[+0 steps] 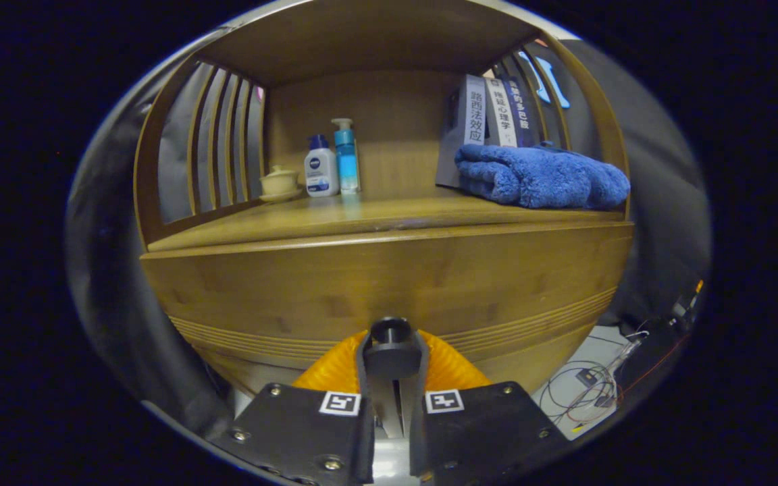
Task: Pull open the drawer, take out the items inside it, and place them on the countertop above the cabinet.
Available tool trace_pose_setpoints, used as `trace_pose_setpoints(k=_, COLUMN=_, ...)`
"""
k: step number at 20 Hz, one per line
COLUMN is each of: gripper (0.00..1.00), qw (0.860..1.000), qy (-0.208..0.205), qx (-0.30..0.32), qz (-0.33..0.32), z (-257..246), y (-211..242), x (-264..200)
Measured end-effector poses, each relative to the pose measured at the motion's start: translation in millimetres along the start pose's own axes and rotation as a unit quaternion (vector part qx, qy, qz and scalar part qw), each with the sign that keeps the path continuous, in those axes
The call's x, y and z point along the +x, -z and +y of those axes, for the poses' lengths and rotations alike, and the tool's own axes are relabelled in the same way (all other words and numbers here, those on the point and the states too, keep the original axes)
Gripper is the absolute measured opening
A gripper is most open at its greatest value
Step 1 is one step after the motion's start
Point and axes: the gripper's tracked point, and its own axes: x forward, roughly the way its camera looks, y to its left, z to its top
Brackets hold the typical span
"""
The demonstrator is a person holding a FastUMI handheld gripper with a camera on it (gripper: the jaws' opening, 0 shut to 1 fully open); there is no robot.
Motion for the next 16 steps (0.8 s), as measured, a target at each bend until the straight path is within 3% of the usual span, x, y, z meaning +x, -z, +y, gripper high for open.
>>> trace_pose_setpoints(k=10, gripper=0.21, qw=0.998, qy=0.036, qx=0.016, qz=0.054, z=-10.4, y=43.6, x=-117.7)
trace_pose_setpoints(k=16, gripper=0.21, qw=0.995, qy=0.049, qx=0.007, qz=0.089, z=-13.0, y=69.9, x=-164.9)
